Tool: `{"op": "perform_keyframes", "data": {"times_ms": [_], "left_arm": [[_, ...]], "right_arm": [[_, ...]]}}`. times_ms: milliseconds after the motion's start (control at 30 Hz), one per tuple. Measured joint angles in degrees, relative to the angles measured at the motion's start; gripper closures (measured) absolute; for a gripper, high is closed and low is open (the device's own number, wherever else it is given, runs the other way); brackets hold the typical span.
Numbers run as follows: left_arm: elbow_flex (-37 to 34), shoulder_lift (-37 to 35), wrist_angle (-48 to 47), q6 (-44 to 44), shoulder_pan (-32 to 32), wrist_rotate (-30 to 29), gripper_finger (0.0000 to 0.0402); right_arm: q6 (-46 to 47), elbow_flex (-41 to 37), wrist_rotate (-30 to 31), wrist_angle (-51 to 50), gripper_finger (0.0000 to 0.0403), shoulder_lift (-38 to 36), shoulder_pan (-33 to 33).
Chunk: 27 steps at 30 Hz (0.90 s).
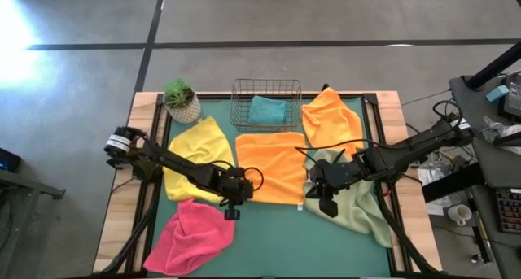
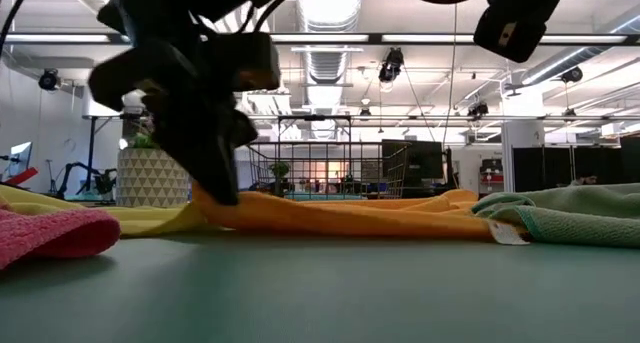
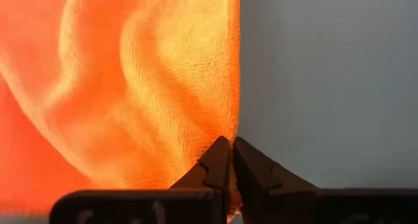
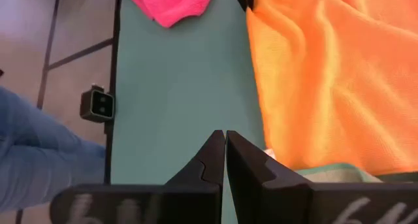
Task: Fold microfiber towels
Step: Fold the left orange microfiber cloth
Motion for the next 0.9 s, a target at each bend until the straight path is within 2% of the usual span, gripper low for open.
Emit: {"op": "perform_keyframes", "data": {"times_ms": [233,467,700,900], "left_arm": [[-0.1,-0.4,-3.1,-4.3,-2.1,0.4,0.0401],[0.1,-0.4,-2.8,-8.4,-2.8,0.6,0.0401],[0.1,-0.4,-2.9,-8.6,-2.9,0.6,0.0401],[0.0,-0.5,-2.8,-8.7,-2.9,0.5,0.0401]], "right_arm": [[-1.3,0.0,-0.2,0.4,0.0387,2.4,0.9],[-2.6,0.0,-4.0,0.4,0.0326,10.4,1.2],[-12.2,0.6,-4.0,0.8,0.0265,19.1,1.3],[-18.4,2.4,-3.2,2.3,0.0253,25.8,1.2]]}}
